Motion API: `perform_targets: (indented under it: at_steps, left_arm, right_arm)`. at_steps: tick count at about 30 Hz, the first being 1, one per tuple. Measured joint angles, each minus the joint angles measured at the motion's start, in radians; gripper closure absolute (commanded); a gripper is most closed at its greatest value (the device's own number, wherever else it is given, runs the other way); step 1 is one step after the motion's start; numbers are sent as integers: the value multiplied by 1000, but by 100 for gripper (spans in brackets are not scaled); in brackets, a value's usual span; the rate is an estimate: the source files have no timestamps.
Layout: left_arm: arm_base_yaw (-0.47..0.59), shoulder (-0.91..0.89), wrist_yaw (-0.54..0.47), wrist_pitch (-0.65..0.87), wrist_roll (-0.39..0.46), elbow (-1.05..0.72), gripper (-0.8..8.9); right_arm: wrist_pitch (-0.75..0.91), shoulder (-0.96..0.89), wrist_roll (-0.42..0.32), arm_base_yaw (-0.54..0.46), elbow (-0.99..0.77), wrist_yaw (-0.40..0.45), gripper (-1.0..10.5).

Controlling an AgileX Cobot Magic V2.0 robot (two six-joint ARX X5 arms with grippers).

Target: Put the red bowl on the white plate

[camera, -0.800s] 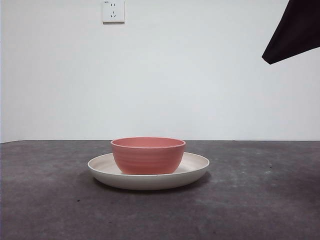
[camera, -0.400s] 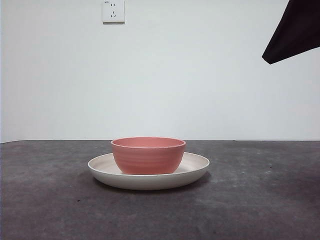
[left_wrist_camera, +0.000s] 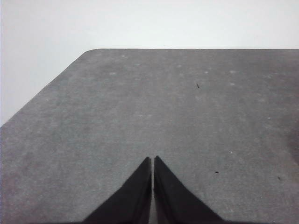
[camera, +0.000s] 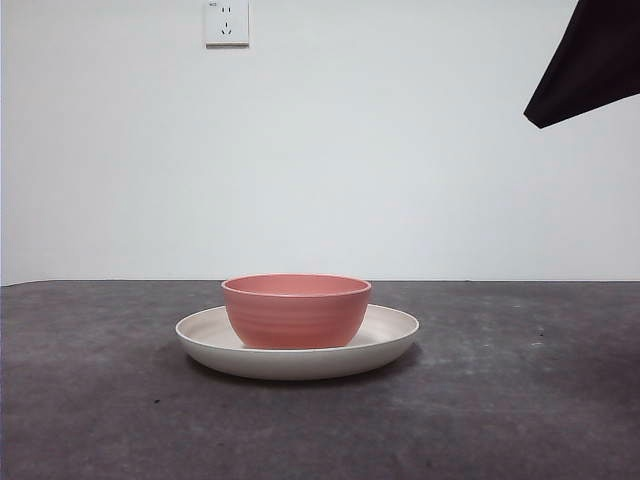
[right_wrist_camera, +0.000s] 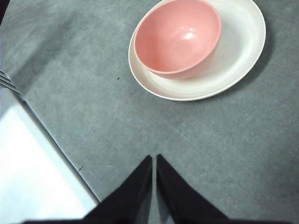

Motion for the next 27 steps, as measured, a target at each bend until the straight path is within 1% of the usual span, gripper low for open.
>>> perform_targets:
  at_steps: [6,10,12,15,17,21,27]
  left_arm:
    - [0,0,0,0,0,0,804]
    - [0,0,0,0,0,0,804]
    - [0,0,0,0,0,0,804]
    - [0,0,0,0,0,0,804]
    - [0,0,0,0,0,0,804]
    - [0,0,0,0,0,0,804]
    - [0,0,0,0,0,0,804]
  right_arm:
    - [1,-31,0,15,0,7,937]
    - [29,-64,-39,16,0,18,937]
    - [60,-62,-51,15,0,49,937]
    - [130,-68,-60,-3,-2,133,937]
    - [192,-96,-63,-41,-13,178,937]
    - [306,-187,-64,-142,-72,182,937]
    - [496,-383,-64,-334,-265,184,937]
